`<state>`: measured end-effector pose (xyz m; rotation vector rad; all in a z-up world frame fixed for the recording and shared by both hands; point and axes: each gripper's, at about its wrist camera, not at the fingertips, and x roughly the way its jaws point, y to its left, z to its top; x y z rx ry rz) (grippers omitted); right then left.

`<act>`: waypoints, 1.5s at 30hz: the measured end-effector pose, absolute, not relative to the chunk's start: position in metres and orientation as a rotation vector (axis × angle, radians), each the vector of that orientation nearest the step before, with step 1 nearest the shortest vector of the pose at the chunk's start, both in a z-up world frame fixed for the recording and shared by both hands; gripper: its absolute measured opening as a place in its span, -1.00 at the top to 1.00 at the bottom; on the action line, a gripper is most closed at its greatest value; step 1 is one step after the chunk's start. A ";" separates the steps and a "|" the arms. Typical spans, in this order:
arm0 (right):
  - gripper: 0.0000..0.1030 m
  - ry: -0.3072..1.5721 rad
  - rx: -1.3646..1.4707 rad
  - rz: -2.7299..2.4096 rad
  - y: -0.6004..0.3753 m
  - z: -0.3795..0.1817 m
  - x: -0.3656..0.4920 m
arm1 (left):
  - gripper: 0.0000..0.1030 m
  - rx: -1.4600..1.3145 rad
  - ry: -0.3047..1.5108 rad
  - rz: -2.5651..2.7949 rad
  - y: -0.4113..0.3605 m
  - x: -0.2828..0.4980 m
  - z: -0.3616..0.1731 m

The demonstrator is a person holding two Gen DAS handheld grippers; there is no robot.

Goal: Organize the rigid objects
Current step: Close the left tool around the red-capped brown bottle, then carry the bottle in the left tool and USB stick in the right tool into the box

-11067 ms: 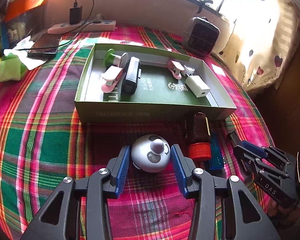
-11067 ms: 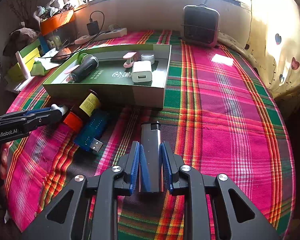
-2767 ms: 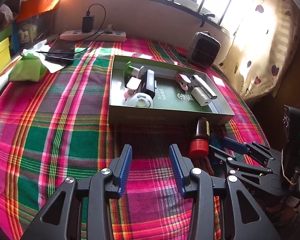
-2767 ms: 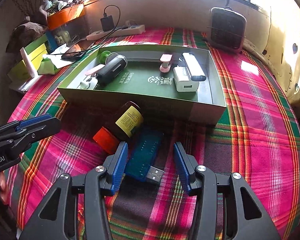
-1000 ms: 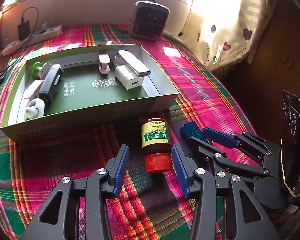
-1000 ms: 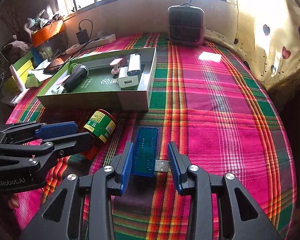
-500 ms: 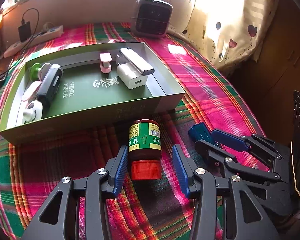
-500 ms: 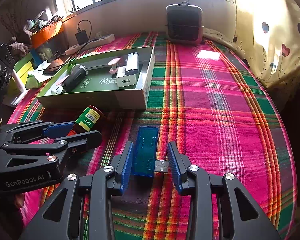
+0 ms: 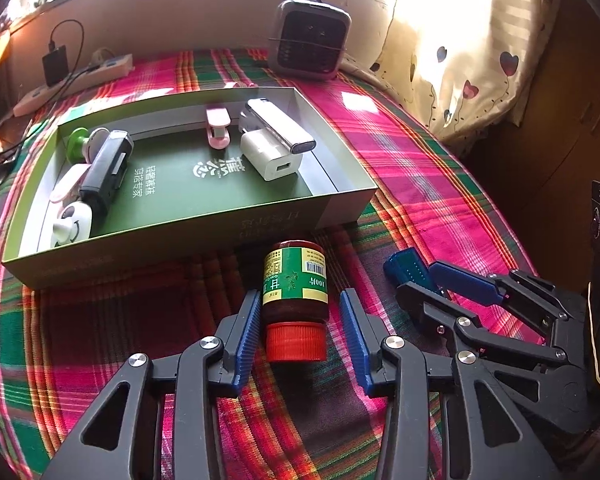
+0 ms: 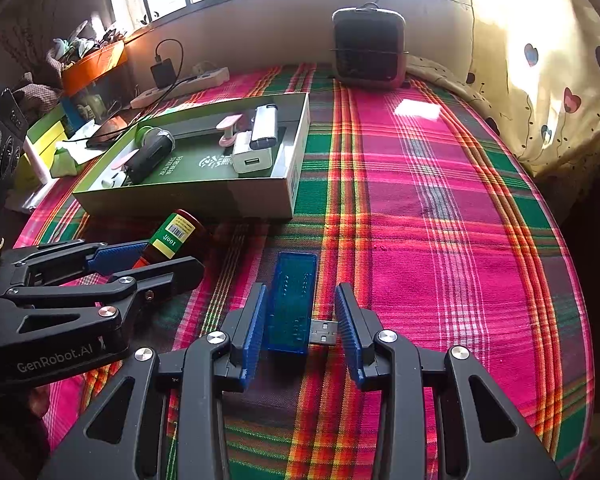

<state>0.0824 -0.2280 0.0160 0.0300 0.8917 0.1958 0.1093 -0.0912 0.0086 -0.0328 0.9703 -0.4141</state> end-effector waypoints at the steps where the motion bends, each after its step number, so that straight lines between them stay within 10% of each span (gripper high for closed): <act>1: 0.29 0.892 0.030 0.196 -0.228 0.016 0.082 | 0.30 -0.035 0.970 -0.412 -0.090 0.110 0.009; 45: 0.29 0.864 0.017 0.198 -0.222 0.025 0.081 | 0.40 -0.054 0.902 -0.381 -0.063 0.105 0.032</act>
